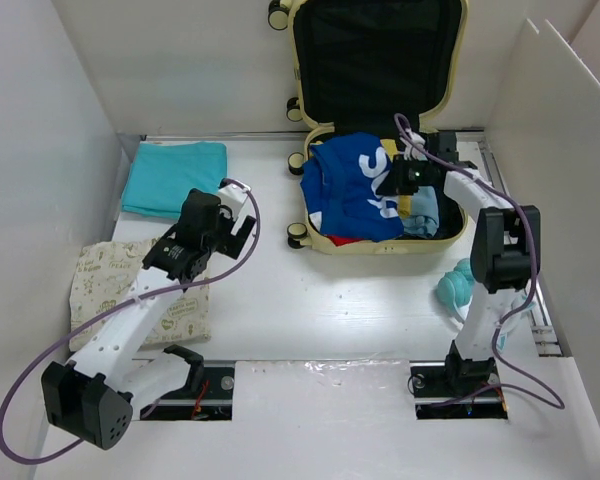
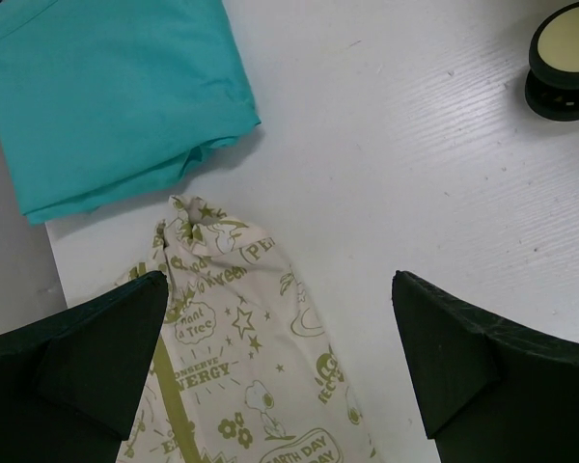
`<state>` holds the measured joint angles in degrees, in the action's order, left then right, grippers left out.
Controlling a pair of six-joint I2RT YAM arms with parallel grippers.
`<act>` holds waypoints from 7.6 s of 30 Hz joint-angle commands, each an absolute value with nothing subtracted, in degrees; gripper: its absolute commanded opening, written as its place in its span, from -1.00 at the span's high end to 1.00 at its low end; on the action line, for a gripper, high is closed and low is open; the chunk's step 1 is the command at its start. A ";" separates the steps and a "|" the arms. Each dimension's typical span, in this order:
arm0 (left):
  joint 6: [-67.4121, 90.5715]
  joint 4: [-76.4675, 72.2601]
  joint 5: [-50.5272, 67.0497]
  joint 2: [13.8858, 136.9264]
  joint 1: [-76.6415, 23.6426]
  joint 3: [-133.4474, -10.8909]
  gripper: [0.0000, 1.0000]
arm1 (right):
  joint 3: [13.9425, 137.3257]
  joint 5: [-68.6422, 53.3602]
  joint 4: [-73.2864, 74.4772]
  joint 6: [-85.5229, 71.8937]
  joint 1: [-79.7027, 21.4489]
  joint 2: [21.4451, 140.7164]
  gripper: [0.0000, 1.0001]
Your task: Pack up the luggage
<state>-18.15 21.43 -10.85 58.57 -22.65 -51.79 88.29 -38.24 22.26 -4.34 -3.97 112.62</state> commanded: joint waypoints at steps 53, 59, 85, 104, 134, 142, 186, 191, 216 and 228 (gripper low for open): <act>-22.85 23.12 -13.26 74.61 -2.99 -56.68 -1.00 | 113.64 -19.69 26.89 4.57 -16.70 126.47 1.00; -29.70 19.69 -15.73 89.01 -7.82 -69.50 -1.00 | 116.45 -17.58 29.08 6.23 -15.47 121.39 0.62; -28.03 29.08 -17.68 131.39 -10.02 -99.58 0.24 | 111.28 -12.57 34.01 7.38 -17.49 108.64 -0.41; -26.90 38.41 5.71 107.50 -10.02 -91.15 1.00 | 86.07 -8.00 26.74 0.80 -26.00 88.78 -0.43; -22.32 33.66 24.78 80.95 -13.36 -63.11 1.00 | 78.30 8.26 3.52 -85.51 -53.17 108.62 -0.81; -24.52 33.66 25.31 79.90 -13.36 -61.96 1.00 | 83.93 11.34 1.14 -92.11 -53.17 115.22 -0.98; -29.01 43.77 38.94 81.39 -4.40 -88.15 -0.67 | 106.08 0.44 3.69 -54.50 -52.12 125.60 1.00; -24.00 37.45 33.68 80.86 -2.20 -86.14 -0.67 | 112.92 -0.09 10.44 -41.78 -52.12 125.24 1.00; -22.06 37.53 26.10 85.69 1.23 -80.51 -0.67 | 93.47 -29.34 26.83 -22.33 -9.09 95.02 1.00; -22.06 38.67 23.91 87.36 1.23 -81.04 -0.67 | 93.59 -35.43 31.98 -5.19 -0.09 109.77 1.00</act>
